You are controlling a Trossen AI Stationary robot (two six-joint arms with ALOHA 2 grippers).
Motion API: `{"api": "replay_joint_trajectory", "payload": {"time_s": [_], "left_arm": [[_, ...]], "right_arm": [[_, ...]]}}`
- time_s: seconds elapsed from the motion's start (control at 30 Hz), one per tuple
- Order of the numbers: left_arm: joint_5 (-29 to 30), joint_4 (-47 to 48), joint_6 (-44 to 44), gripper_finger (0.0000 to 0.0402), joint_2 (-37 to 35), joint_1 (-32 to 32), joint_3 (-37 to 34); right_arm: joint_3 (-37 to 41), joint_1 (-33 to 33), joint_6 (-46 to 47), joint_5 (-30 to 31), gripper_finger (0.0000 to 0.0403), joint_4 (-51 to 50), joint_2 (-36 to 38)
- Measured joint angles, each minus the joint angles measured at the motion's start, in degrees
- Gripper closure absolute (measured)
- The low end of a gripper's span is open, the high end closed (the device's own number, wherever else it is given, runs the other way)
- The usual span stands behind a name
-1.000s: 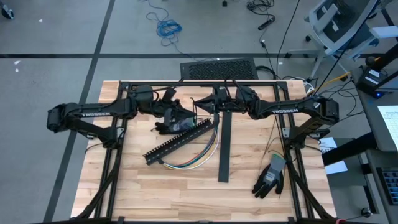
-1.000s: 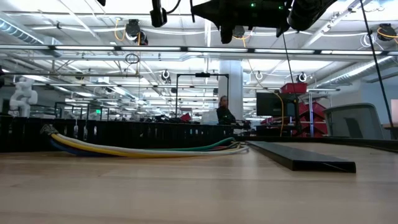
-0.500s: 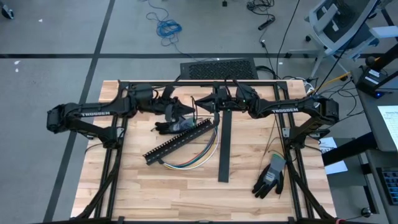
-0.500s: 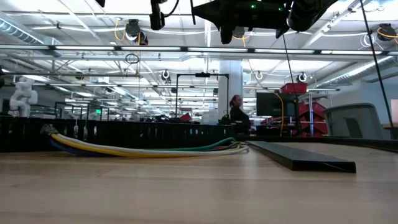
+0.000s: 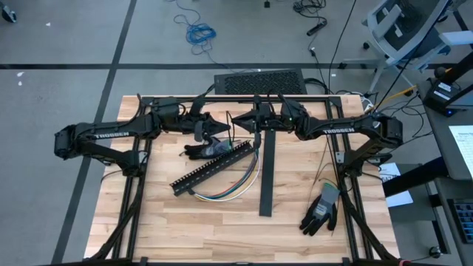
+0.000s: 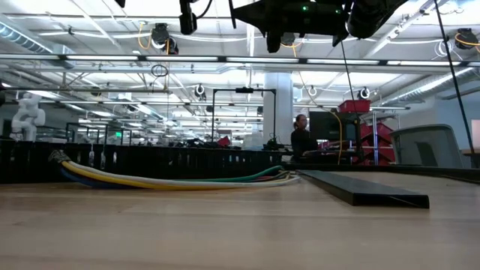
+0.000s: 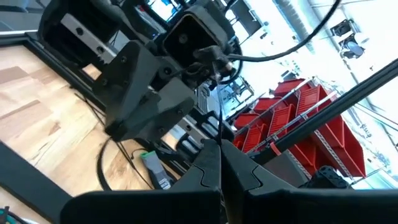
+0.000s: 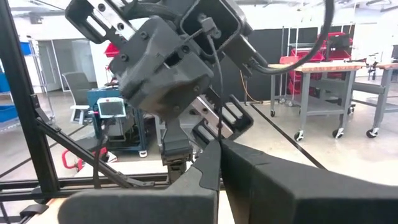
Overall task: Ziptie cables
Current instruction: Wrap the cable wires with black zip tie
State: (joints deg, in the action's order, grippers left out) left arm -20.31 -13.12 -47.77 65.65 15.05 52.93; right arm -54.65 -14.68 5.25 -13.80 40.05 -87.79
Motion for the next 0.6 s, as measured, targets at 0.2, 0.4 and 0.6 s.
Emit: {"api": "replay_joint_trajectory", "payload": {"time_s": [0.2, 0.4, 0.6], "left_arm": [[-0.1, -0.1, -2.6, 0.0402, 0.0, 0.0, 0.0], [-0.7, 0.0, -3.2, 0.0402, 0.0, 0.0, 0.0], [-2.4, -0.1, -6.4, 0.0402, -0.2, 0.0, 0.0]], "right_arm": [[0.0, 0.0, -1.5, -0.1, 0.0403, -0.1, 0.0], [0.0, 0.0, -1.7, -1.6, 0.0403, -0.5, 0.0], [0.0, 0.2, -3.4, -3.1, 0.0403, -1.4, 0.0]]}}
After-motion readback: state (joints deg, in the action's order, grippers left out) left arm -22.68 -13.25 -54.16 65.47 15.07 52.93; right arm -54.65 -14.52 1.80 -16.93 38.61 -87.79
